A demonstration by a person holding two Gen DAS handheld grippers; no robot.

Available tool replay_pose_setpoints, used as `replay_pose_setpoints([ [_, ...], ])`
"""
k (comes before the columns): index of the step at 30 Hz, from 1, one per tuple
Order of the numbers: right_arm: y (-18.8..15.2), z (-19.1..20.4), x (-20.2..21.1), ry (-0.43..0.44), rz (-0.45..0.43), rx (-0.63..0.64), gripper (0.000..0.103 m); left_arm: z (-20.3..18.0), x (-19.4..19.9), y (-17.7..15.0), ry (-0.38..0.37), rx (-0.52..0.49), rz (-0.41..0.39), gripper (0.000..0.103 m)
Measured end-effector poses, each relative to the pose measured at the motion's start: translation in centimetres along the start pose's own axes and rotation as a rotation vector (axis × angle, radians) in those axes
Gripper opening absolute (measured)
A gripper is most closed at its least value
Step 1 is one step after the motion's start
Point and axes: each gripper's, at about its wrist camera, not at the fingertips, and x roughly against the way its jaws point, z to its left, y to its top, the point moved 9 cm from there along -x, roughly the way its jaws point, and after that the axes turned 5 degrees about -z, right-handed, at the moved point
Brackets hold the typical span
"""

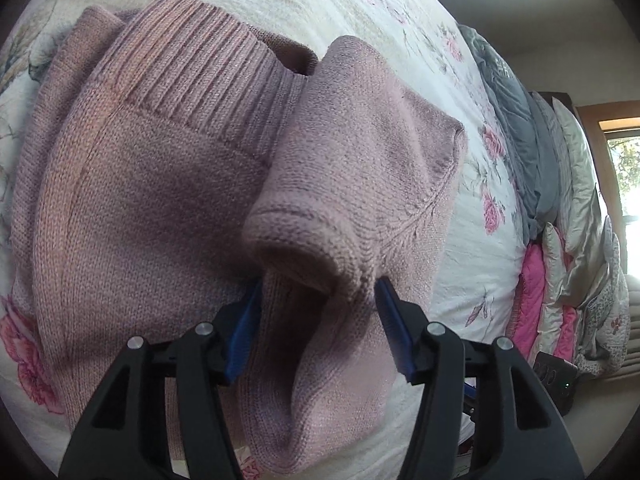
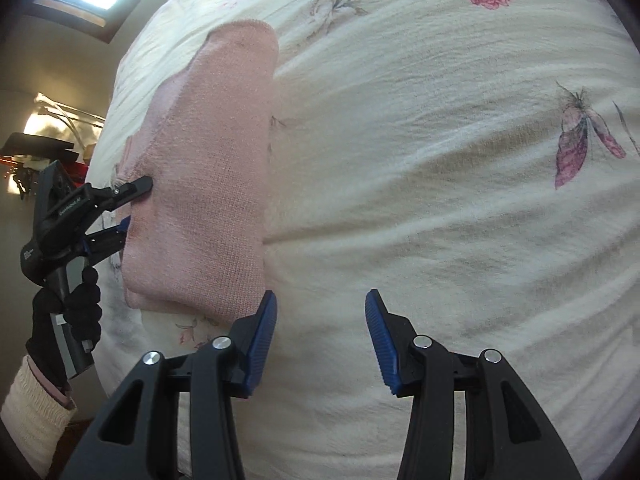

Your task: Fold small clothes

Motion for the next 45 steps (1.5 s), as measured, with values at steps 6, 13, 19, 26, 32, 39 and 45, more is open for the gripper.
replay_pose_setpoints([
  [6,0.0,0.8,-0.4,0.007,0.006,0.015,0.047,-0.9,0.5,0.2,0.018,-0.044,-0.044,0.018],
  [13,-0.3,2.0,-1.4,0.027,0.022,0.019,0.047,-2.7,6.2,0.3,-0.060,-0.069,-0.177,0.012],
  [19,-0.4,3.9,-2.2,0.057,0.037,0.052,0.047,-1.0,13.3,0.2,-0.064,-0.070,-0.303,0.012],
  [26,-0.5,8.8,-3.0,0.177,0.048,0.097,0.047,7.9,14.3,0.0,0.060,0.030,-0.293,0.012],
  [32,-1.7,13.5,-4.8,0.253,0.094,0.169,0.054,11.5,11.5,-0.6,0.103,0.100,-0.221,0.014],
  [39,-3.8,14.3,-8.0,0.221,0.173,0.162,0.051,10.3,13.1,-1.9,0.142,0.046,-0.206,0.040],
  [45,-3.6,13.6,-8.4,0.210,0.175,0.166,0.022,10.3,13.2,-5.6,0.171,0.022,-0.175,0.040],
])
